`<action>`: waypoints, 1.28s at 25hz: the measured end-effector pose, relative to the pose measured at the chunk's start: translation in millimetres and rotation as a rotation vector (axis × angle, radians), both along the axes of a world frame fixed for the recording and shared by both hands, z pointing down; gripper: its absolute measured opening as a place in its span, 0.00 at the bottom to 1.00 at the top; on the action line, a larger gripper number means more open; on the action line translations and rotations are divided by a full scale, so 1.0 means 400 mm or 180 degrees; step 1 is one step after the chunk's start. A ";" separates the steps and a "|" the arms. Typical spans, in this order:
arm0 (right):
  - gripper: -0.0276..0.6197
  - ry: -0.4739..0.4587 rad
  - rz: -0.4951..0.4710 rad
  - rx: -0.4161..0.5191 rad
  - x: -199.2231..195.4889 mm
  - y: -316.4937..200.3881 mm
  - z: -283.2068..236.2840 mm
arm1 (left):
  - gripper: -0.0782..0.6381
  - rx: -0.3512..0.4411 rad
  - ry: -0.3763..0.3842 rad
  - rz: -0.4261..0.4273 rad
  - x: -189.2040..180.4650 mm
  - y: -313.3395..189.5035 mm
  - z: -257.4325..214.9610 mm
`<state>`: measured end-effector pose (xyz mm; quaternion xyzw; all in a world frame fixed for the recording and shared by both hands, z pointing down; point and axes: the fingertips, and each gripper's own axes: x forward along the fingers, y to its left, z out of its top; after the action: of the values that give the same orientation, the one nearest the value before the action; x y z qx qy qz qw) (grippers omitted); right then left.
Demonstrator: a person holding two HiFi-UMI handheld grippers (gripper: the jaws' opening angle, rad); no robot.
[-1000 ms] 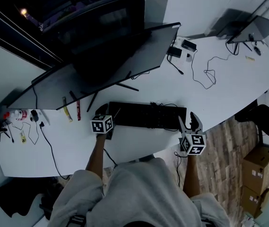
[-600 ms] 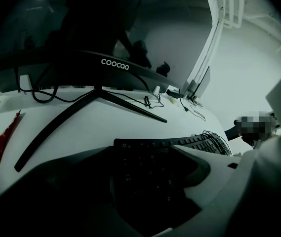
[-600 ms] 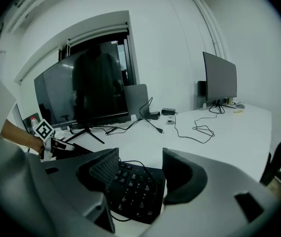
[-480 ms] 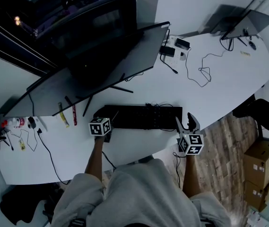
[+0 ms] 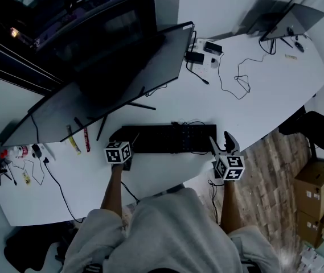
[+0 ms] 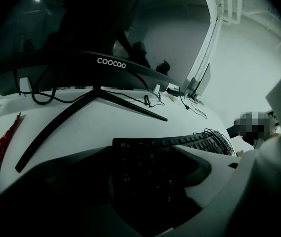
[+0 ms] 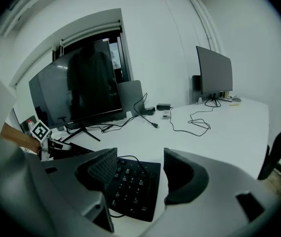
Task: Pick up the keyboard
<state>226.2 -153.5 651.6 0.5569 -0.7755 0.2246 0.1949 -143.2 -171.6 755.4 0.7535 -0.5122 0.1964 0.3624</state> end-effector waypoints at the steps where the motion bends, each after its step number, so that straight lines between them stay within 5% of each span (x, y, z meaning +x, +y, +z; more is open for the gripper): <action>1: 0.48 -0.0005 0.0000 -0.0008 0.000 -0.001 0.004 | 0.58 0.0009 -0.0004 -0.0002 0.001 -0.001 0.000; 32: 0.73 -0.0282 -0.0055 -0.0740 -0.030 -0.032 0.213 | 0.58 0.0038 -0.0029 -0.0090 -0.004 0.001 0.002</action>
<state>214.4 -166.3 736.9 0.5133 -0.7569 0.3357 0.2256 -144.9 -171.2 756.2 0.7474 -0.5256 0.1916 0.3582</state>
